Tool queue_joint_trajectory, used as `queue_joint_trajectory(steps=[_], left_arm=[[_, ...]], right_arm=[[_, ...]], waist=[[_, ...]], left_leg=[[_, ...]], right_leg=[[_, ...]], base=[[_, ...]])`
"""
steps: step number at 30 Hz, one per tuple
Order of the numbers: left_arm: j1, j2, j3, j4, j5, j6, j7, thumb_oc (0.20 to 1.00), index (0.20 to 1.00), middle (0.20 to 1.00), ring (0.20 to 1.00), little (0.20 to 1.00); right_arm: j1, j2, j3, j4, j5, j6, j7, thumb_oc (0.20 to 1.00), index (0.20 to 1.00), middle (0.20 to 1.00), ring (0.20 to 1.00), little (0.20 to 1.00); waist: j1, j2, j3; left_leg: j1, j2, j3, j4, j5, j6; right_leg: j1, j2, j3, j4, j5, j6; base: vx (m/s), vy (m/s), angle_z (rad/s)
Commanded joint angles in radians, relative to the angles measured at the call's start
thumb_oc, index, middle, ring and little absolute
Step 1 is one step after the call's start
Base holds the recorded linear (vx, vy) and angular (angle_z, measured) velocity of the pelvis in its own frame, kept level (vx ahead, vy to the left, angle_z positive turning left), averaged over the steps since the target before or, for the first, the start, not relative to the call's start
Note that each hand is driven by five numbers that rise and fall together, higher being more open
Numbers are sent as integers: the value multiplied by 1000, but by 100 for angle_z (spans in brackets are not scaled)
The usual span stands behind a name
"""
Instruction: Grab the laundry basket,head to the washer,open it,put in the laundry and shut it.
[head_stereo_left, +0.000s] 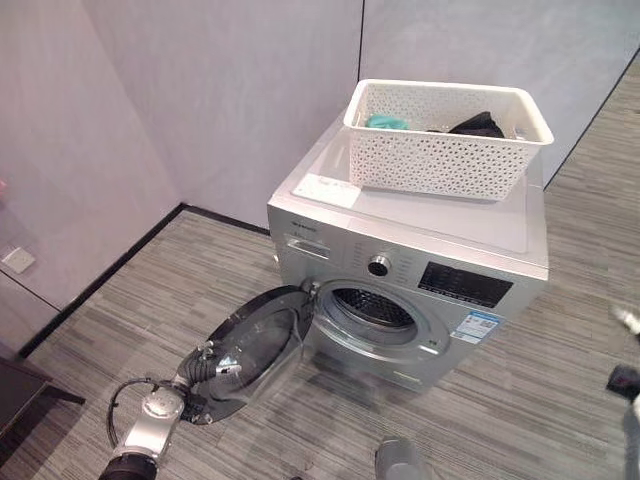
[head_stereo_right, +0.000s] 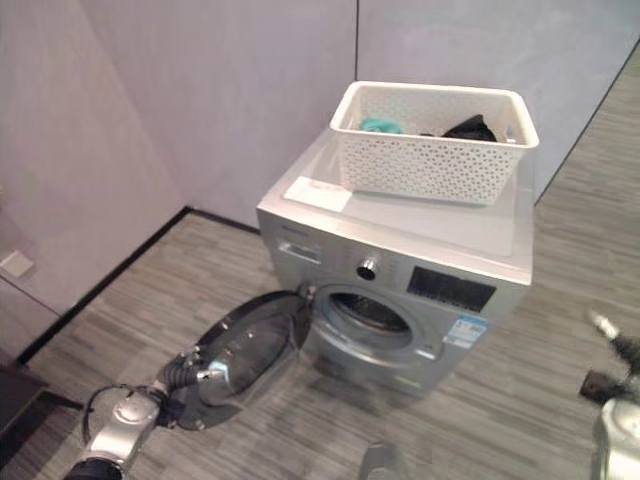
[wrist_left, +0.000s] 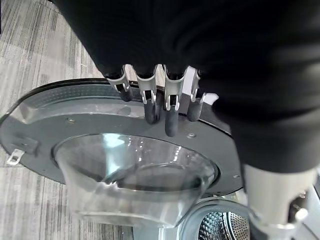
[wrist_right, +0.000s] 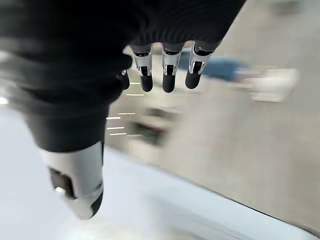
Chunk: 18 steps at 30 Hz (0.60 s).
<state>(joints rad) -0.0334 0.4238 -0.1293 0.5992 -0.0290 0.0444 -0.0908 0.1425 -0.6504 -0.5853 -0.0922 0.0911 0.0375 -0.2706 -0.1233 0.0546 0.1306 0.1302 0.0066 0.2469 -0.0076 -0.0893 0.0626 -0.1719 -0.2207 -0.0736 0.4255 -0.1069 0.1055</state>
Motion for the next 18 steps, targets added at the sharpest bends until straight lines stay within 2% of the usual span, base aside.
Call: queue_joint_trajectory(steps=[1, 2, 3, 4, 5, 8, 9, 11, 12, 13, 14, 15, 16, 17, 18], left_arm=[[-52, 67, -42, -24, 23, -60, 12, 1000, 1000, 1000, 1000, 1000], [-58, 65, -53, -30, 22, -60, 10, 1000, 1000, 1000, 1000, 1000], [-66, 60, -75, -40, 18, -67, 2, 1000, 1000, 1000, 1000, 1000], [-67, 58, -74, -39, 17, -67, 1, 1000, 1000, 1000, 1000, 1000], [-75, 61, -95, -54, 14, -71, -10, 1000, 1000, 1000, 1000, 1000], [-74, 61, -126, -66, 6, -68, -29, 1000, 1000, 1000, 1000, 1000], [-75, 59, -127, -67, 5, -68, -29, 1000, 1000, 1000, 1000, 1000], [-57, 45, -152, -69, -31, -63, -42, 1000, 1000, 1000, 1000, 1000], [-46, 35, -153, -63, -55, -64, -45, 1000, 1000, 1000, 1000, 1000], [-38, 28, -162, -54, -73, -66, -48, 1000, 1000, 1000, 1000, 1000], [-28, 16, -166, -39, -101, -67, -46, 1000, 1000, 1000, 1000, 1000], [-27, 15, -163, -37, -101, -68, -46, 1000, 1000, 1000, 1000, 1000], [-23, 4, -172, -19, -125, -70, -36, 1000, 1000, 1000, 1000, 1000], [-33, -5, -179, 6, -144, -73, -22, 1000, 1000, 1000, 1000, 1000], [-43, 1, -189, 9, -172, -71, -21, 1000, 1000, 1000, 1000, 1000]], right_arm=[[-93, -95, -19, 78, -74, -61, -11, 1000, 1000, 1000, 1000, 1000], [-109, -128, -15, 76, -74, -62, -7, 1000, 1000, 1000, 1000, 1000], [-140, -188, -3, 98, -78, -57, -7, 1000, 1000, 1000, 1000, 1000], [-146, -195, 0, 106, -76, -59, -8, 1000, 1000, 1000, 1000, 1000], [-181, -255, 19, 120, -79, -56, 12, 1000, 1000, 1000, 1000, 1000], [-233, -353, 44, 167, -59, -52, 38, 1000, 1000, 1000, 1000, 1000], [-237, -359, 47, 174, -57, -54, 38, 1000, 1000, 1000, 1000, 1000], [-294, -477, 107, 257, -48, -34, 86, 1000, 1000, 1000, 1000, 1000], [-321, -522, 144, 282, -47, -32, 116, 1000, 1000, 1000, 1000, 1000], [-335, -552, 170, 299, -42, -30, 137, 1000, 1000, 1000, 1000, 1000], [-368, -582, 209, 319, -21, -34, 165, 1000, 1000, 1000, 1000, 1000], [-379, -585, 221, 324, -20, -36, 165, 1000, 1000, 1000, 1000, 1000], [-428, -608, 277, 340, 7, -34, 185, 1000, 1000, 1000, 1000, 1000], [-491, -636, 348, 358, 26, -37, 207, 1000, 1000, 1000, 1000, 1000], [-579, -700, 436, 338, 44, -36, 232, 1000, 1000, 1000, 1000, 1000]], waist=[[-5, -48, -42], [-8, -59, -42], [-14, -77, -37], [-15, -74, -35], [-12, -88, -30], [-6, -104, -29], [-10, -101, -29], [-8, -129, -39], [-9, -132, -50], [-7, -147, -58], [-3, -155, -71], [-5, -146, -73], [-4, -147, -79], [-2, -143, -79], [14, -175, -62]], left_leg=[[-51, 16, -105, 79, -81, -29], [-40, 14, -123, 91, -104, -35], [-18, 17, -158, 108, -137, -49], [-20, 18, -159, 113, -141, -49], [1, 26, -187, 137, -172, -61], [32, 50, -229, 170, -213, -87], [31, 50, -233, 172, -214, -88], [74, 72, -268, 171, -226, -112], [102, 84, -272, 156, -236, -120], [113, 92, -282, 148, -228, -131], [129, 120, -288, 148, -209, -146], [135, 127, -286, 145, -216, -145], [133, 157, -296, 166, -178, -158], [103, 193, -307, 225, -96, -178], [-47, 211, -329, 468, 26, -157]], right_leg=[[28, 8, 9, -195, 118, 49], [20, 4, 34, -263, 138, 62], [-9, -3, 97, -344, 177, 82], [-2, -3, 95, -356, 183, 85], [-23, -18, 128, -405, 221, 101], [-36, -57, 108, -453, 268, 122], [-32, -58, 104, -457, 270, 123], [-31, -78, 102, -460, 322, 135], [-15, -72, 99, -457, 312, 140], [-11, -67, 112, -445, 317, 137], [-2, -49, 123, -437, 301, 134], [2, -42, 121, -436, 292, 135], [2, -9, 133, -414, 281, 125], [8, 35, 139, -392, 262, 103], [37, 62, 136, -378, 237, 50]], base=[[260, -155, 42], [270, -143, 57], [263, -145, 76], [344, -208, 101], [264, -176, 120], [275, -204, 111], [201, -161, 109], [322, -306, 82], [332, -360, 56], [273, -308, 54], [187, -241, 23], [197, -253, 15], [144, -256, -5], [150, -515, 1], [66, -382, -5]])
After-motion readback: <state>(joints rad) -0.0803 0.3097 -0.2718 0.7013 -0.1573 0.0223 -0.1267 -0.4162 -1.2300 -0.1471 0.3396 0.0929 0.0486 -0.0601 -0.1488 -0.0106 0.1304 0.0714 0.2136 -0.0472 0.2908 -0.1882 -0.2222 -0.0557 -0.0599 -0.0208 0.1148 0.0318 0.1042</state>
